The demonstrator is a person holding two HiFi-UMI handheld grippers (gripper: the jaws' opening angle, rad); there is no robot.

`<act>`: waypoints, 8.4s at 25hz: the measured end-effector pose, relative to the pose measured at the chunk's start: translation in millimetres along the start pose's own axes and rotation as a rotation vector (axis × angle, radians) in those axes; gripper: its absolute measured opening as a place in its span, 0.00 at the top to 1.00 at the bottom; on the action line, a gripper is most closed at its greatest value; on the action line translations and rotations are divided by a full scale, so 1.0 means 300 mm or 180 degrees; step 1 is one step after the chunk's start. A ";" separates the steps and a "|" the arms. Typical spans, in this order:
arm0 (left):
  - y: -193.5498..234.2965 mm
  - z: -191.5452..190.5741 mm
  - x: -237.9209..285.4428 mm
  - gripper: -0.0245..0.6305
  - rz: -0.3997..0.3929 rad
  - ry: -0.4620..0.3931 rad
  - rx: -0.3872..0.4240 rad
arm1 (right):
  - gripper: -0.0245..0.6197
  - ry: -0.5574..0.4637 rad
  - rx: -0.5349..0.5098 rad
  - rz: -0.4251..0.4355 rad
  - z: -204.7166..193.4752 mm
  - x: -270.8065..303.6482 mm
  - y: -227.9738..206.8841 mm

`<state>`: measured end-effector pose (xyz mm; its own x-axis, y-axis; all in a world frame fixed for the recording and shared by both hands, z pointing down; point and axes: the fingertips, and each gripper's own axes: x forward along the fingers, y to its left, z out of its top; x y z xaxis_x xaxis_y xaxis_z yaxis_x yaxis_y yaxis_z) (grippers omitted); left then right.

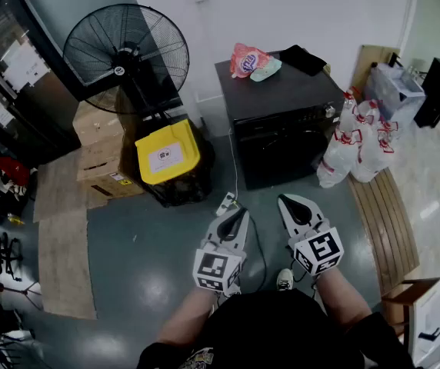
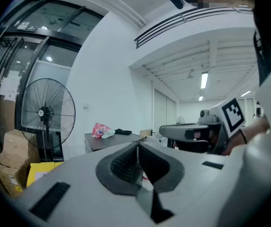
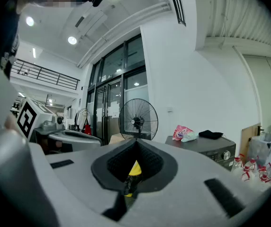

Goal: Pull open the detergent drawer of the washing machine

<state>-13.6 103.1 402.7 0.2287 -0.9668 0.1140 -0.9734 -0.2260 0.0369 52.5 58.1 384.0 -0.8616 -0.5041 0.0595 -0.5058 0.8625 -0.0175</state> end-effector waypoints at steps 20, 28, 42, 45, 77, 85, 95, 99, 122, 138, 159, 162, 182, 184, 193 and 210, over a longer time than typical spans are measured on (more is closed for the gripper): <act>-0.058 -0.018 0.136 0.78 0.0049 0.0000 -0.0035 | 0.86 -0.0082 0.0197 0.0039 -0.046 -0.030 -0.155; -0.149 -0.024 0.247 0.58 0.0118 -0.0019 -0.0010 | 0.66 -0.0033 0.0212 0.0174 -0.072 -0.072 -0.278; -0.239 -0.013 0.367 0.54 0.0264 -0.0070 0.0017 | 0.58 -0.0002 0.0364 0.0306 -0.115 -0.091 -0.447; -0.229 -0.008 0.385 0.54 0.0254 -0.0079 0.0023 | 0.57 0.0004 0.0453 0.0272 -0.132 -0.068 -0.478; 0.516 0.011 0.558 0.54 -0.0606 -0.0098 -0.0155 | 0.49 0.0069 0.1032 -0.0568 -0.179 0.666 -0.439; 0.635 -0.013 0.520 0.54 -0.0769 -0.0103 -0.0112 | 0.48 0.0041 0.1270 -0.0670 -0.207 0.789 -0.390; 0.719 -0.052 0.548 0.54 -0.0734 -0.0064 -0.0130 | 0.42 0.0046 0.1855 -0.0644 -0.301 0.919 -0.429; 0.731 -0.053 0.592 0.54 -0.0690 -0.0057 -0.0117 | 0.40 0.0060 0.2154 -0.0623 -0.354 0.964 -0.481; 0.761 -0.160 0.987 0.54 -0.0524 0.0327 -0.0189 | 0.20 0.0097 0.4363 -0.0789 -0.825 1.157 -0.851; 0.731 -0.216 1.056 0.54 -0.0481 0.0538 -0.0211 | 0.19 0.0014 0.4679 -0.0750 -0.912 1.228 -0.960; 0.717 -0.232 1.016 0.54 -0.0509 0.0508 -0.0204 | 0.25 -0.0031 0.4620 -0.0773 -0.921 1.235 -0.952; 0.709 -0.228 1.003 0.54 -0.0519 0.0515 -0.0225 | 0.25 -0.0066 0.4598 -0.0752 -0.921 1.213 -0.938; 0.609 -0.230 0.829 0.54 -0.0856 0.0411 -0.0232 | 0.30 -0.0210 0.4642 -0.1065 -0.968 0.920 -0.782; 0.601 -0.236 0.802 0.54 -0.0886 0.0397 -0.0222 | 0.31 -0.0246 0.4651 -0.1103 -0.970 0.897 -0.768; 0.595 -0.253 0.698 0.54 -0.0966 0.0397 -0.0203 | 0.49 -0.0143 0.4268 -0.1107 -0.949 0.814 -0.707; 0.600 -0.198 0.509 0.54 -0.0973 0.0199 -0.0137 | 0.96 0.0241 0.1289 -0.0551 -0.447 0.766 -0.442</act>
<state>-153.3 -78.0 485.8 0.5122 -0.8453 0.1521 -0.8585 -0.4984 0.1207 -72.8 -166.0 534.0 -0.7648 -0.6217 0.1688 -0.6312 0.6708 -0.3894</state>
